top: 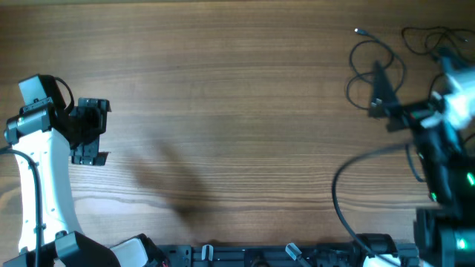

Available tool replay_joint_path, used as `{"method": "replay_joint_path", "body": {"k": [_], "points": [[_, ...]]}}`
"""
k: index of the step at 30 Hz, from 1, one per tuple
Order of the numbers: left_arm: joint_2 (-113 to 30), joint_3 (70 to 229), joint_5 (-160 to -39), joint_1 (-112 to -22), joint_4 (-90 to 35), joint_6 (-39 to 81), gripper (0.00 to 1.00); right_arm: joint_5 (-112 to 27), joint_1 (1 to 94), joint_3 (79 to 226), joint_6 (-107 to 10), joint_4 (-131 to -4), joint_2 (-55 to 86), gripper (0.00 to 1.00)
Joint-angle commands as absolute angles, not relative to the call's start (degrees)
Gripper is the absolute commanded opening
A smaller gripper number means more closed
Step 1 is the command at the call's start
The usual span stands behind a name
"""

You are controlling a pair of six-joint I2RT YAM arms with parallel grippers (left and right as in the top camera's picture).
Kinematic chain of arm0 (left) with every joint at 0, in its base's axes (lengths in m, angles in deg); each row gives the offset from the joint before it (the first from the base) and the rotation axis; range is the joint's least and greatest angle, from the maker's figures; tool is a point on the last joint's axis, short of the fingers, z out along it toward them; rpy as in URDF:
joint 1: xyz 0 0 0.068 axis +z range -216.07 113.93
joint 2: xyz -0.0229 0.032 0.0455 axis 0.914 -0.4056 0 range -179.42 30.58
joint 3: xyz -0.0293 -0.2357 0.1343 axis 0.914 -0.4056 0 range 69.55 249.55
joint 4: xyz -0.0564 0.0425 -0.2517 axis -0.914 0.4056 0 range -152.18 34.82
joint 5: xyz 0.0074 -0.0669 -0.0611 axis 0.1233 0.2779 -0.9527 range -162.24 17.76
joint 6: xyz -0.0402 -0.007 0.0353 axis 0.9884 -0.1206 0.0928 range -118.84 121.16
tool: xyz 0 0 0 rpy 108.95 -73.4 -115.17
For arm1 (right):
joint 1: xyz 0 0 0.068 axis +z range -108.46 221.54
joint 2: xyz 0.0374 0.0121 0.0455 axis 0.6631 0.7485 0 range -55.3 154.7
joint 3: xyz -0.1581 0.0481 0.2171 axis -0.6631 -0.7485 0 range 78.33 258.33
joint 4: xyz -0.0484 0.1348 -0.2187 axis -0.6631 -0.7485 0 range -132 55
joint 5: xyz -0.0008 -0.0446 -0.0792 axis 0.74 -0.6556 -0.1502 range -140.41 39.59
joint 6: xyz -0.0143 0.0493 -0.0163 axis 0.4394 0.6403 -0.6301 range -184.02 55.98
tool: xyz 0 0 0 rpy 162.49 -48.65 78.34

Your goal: Untangle cables

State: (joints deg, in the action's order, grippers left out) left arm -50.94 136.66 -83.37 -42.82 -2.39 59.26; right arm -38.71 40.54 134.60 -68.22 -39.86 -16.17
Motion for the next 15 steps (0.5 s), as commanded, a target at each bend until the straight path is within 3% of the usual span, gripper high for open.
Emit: {"method": "replay_joint_path", "body": {"k": [1, 7, 15], "points": [[-50.04, 137.05, -82.8, -43.09, -2.37, 58.56, 1.0, -39.71, 38.27, 134.58, -68.88, -37.43, -19.86, 1.0], [-50.04, 137.05, -82.8, -43.09, -2.37, 58.56, 1.0, -39.69, 38.07, 134.38, -68.97, -44.95, -29.46, 1.0], [-50.04, 137.05, -82.8, -43.09, -2.37, 58.56, 1.0, -39.69, 34.71, 132.2, -68.97, -45.32, -48.02, 1.0]]}}
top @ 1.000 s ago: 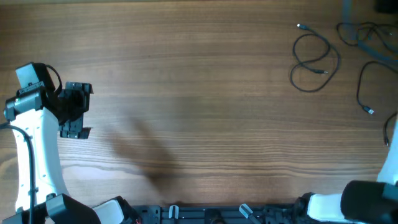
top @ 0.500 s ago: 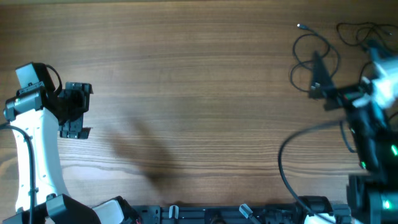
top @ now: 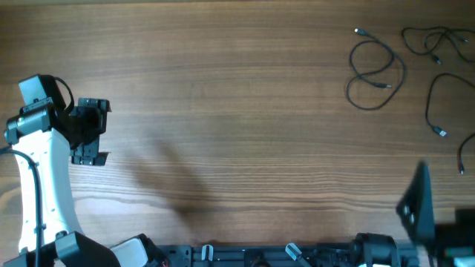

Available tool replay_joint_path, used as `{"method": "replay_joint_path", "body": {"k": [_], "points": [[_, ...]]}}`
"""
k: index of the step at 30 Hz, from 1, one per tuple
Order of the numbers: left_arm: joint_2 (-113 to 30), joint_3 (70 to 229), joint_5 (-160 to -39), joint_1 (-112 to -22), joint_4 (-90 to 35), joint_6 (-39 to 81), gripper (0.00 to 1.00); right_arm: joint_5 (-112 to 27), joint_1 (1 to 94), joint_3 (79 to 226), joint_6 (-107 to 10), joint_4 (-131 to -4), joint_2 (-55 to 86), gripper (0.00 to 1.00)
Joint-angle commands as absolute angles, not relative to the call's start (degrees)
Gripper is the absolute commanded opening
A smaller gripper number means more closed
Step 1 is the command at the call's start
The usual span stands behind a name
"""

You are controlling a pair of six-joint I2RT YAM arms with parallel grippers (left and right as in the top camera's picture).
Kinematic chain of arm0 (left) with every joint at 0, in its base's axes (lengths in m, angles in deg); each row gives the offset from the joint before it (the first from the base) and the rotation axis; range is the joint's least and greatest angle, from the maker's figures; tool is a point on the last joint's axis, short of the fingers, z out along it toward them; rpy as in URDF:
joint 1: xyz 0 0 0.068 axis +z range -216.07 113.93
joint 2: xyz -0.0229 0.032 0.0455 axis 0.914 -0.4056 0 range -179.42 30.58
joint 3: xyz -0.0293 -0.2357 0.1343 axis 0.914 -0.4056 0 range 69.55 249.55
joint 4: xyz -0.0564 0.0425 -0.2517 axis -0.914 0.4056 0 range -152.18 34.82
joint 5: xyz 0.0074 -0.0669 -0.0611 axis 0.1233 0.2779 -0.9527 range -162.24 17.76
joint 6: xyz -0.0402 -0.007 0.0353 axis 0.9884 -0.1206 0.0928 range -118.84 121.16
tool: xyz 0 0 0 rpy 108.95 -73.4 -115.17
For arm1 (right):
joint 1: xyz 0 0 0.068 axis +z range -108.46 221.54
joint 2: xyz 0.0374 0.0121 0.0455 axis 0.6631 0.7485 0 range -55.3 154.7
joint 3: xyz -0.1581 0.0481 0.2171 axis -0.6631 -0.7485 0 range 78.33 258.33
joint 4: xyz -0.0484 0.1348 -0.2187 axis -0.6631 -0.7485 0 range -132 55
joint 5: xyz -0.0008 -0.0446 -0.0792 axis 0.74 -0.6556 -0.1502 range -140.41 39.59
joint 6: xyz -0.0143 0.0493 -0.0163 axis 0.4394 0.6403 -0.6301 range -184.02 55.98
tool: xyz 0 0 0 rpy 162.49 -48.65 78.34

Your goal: Untangle cables

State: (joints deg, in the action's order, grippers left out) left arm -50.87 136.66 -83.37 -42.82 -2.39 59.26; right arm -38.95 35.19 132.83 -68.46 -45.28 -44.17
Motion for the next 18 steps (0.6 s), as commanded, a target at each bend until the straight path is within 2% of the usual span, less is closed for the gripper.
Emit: {"method": "replay_joint_path", "body": {"k": [1, 5, 18], "points": [[-50.04, 137.05, -82.8, -43.09, -2.37, 58.56, 1.0, -39.71, 34.71, 132.2, -68.97, -45.35, -48.87, 1.0], [-50.04, 137.05, -82.8, -43.09, -2.37, 58.54, 1.0, -39.69, 34.71, 132.2, -68.99, -49.39, -55.08, 1.0], [-50.04, 137.05, -82.8, -43.09, -2.37, 58.54, 1.0, -38.82, 34.71, 133.01, -68.44, -52.6, -54.94, 1.0]]}}
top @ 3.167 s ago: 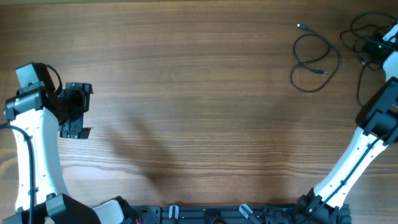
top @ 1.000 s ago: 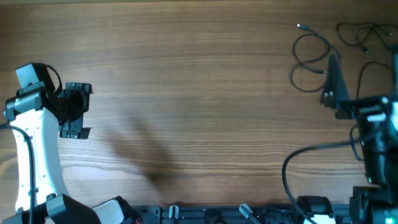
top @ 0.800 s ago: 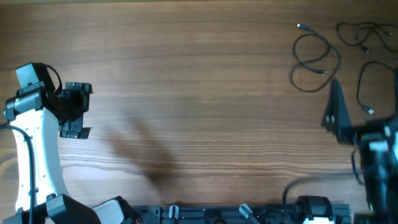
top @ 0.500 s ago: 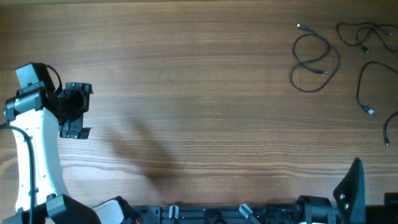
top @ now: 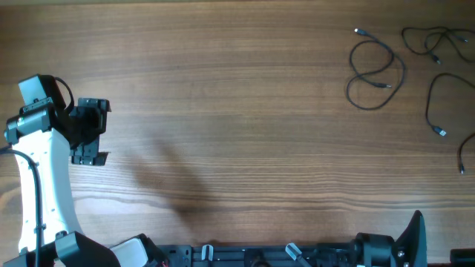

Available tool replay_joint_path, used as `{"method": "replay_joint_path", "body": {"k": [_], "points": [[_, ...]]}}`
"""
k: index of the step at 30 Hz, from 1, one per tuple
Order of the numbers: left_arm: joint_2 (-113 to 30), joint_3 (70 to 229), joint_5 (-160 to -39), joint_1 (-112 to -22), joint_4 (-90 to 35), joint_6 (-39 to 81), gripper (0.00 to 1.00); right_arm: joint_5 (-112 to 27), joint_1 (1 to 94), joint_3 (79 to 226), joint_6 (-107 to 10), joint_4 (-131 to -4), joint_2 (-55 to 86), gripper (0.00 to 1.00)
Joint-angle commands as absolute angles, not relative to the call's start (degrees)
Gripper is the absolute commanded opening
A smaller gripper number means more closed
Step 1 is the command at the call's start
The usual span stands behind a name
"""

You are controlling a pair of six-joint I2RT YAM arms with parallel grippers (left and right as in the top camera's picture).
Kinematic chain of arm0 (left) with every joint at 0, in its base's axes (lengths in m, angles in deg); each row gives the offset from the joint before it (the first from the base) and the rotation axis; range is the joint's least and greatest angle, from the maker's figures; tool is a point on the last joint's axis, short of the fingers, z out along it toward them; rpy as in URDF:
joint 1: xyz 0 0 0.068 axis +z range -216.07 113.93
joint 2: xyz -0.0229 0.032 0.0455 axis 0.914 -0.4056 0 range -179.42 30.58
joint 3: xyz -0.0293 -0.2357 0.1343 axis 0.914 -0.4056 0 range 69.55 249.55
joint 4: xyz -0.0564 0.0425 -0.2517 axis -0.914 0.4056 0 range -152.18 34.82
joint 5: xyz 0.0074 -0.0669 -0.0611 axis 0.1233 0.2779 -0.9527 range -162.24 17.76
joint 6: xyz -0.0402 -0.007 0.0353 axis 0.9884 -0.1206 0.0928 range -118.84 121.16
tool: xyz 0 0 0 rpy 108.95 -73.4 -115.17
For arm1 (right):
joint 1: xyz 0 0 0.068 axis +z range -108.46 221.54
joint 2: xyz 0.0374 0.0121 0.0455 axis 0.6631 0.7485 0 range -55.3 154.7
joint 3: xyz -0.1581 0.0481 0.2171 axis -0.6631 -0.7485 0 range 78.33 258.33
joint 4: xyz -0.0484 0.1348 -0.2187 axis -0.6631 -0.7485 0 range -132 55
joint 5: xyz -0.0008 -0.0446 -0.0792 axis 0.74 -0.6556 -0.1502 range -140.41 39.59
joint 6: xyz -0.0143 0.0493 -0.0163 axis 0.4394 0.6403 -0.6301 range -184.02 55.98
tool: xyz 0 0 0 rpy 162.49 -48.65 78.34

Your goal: Untangle cables

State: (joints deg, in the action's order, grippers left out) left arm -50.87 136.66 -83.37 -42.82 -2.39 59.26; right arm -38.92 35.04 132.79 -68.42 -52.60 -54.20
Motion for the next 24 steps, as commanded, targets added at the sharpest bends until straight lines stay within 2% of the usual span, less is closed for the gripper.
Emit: {"method": "replay_joint_path", "body": {"k": [1, 6, 12, 14, 15, 16, 18, 24], "points": [[-50.04, 137.05, -82.8, -43.09, -2.37, 58.56, 1.0, -38.82, 34.71, 133.01, -68.53, -52.8, -54.94, 1.0], [-50.04, 137.05, -82.8, -43.09, -2.37, 58.56, 1.0, -38.84, 34.71, 133.01, -68.53, -59.33, -54.94, 1.0], [-50.04, 137.05, -82.8, -43.09, -2.37, 58.56, 1.0, -38.4, 34.88, 129.95, -68.36, -58.79, -54.94, 1.0], [-50.04, 137.05, -82.8, -43.09, -2.37, 58.56, 1.0, -38.38, 34.88, 124.7, -68.33, -52.73, -54.94, 1.0], [-50.04, 137.05, -82.8, -43.09, -2.37, 58.56, 1.0, -38.38, 34.88, 120.9, -68.36, -46.98, -54.94, 1.0], [-50.04, 137.05, -82.8, -43.09, -2.37, 58.54, 1.0, -38.38, 34.88, 113.05, -68.36, -35.49, -55.01, 1.0], [-50.04, 137.05, -82.8, -43.09, -2.37, 58.56, 1.0, -38.4, 34.88, 103.28, -68.38, -26.46, -55.05, 1.0], [-50.04, 137.05, -82.8, -43.09, -2.37, 58.56, 1.0, -38.82, 35.14, 85.51, -73.23, -25.3, -55.05, 1.0]]}}
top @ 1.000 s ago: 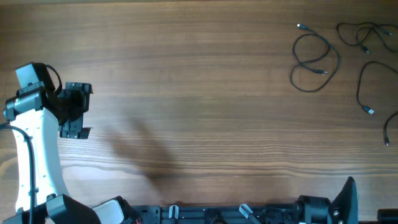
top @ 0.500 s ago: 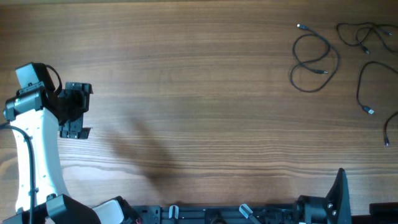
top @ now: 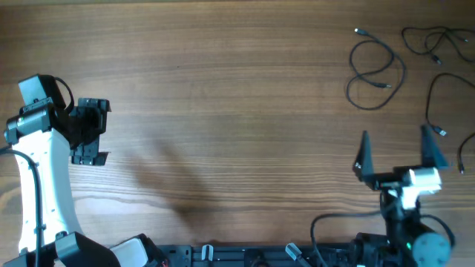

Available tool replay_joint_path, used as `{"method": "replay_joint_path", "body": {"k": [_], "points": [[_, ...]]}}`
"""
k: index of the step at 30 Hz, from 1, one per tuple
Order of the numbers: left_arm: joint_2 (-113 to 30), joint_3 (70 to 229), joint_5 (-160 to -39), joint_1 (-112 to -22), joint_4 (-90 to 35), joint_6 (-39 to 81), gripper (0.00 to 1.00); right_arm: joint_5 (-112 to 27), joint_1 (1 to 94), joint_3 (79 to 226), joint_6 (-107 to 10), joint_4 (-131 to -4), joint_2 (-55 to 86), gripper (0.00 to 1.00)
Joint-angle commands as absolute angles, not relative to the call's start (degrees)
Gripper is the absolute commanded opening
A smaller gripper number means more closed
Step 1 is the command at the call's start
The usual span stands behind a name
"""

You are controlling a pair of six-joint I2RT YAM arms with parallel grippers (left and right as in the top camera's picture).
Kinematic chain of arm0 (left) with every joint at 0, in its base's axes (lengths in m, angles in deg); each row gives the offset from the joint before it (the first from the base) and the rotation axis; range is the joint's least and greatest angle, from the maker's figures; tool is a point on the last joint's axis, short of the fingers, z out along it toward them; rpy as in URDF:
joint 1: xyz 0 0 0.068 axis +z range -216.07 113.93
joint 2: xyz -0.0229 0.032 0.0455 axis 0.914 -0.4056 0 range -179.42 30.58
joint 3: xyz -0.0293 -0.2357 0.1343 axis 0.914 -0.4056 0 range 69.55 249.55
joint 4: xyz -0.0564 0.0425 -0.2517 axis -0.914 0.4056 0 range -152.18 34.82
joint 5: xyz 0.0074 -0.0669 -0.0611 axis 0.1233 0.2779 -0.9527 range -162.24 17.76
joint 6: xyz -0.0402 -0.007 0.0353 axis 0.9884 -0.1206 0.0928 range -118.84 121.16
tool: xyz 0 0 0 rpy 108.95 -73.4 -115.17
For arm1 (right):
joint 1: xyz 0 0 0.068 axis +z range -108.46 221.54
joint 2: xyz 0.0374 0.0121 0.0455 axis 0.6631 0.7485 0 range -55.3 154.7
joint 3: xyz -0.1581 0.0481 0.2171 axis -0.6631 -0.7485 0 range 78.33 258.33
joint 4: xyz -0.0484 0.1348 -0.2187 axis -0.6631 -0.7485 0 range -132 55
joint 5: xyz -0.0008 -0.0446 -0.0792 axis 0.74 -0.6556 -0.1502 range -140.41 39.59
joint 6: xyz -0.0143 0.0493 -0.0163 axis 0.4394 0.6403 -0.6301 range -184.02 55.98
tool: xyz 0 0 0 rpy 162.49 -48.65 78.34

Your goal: Untangle cables

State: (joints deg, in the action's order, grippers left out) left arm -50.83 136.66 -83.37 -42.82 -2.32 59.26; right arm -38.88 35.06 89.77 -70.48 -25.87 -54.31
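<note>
Several thin black cables lie at the far right of the wooden table. One is a looped cable (top: 376, 74). A bundle of cable (top: 434, 38) is at the top right corner, a curved cable (top: 433, 104) lies below it, and a cable end (top: 463, 154) shows at the right edge. My right gripper (top: 397, 152) stands below them at the lower right, open wide, fingers pointing at the cables and touching none. My left gripper (top: 93, 132) is at the far left, open and holding nothing.
The left arm's white link (top: 41, 178) runs down the left side. The arm bases and black wiring (top: 326, 230) line the front edge of the table (top: 237, 111).
My right gripper was almost out of view at the bottom right corner, one finger showing. It now stands higher, open below the cables. The cables and the left arm have not moved.
My right arm was first blurred over the cables at the right. Then it was back at the bottom right corner, leaving the cables lying apart, and then lower still. Now it is back in view, open beneath them. The left arm stayed still.
</note>
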Motion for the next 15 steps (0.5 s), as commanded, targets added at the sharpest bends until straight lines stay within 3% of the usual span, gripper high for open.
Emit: {"method": "replay_joint_path", "body": {"k": [1, 15], "points": [[-50.04, 137.05, -82.8, -43.09, -2.37, 58.56, 1.0, -38.82, 35.14, 83.74, -73.16, -25.3, -55.08, 1.0], [-50.04, 137.05, -82.8, -43.09, -2.37, 58.56, 1.0, -40.54, 35.14, 78.63, -73.03, -34.29, -55.08, 1.0]]}}
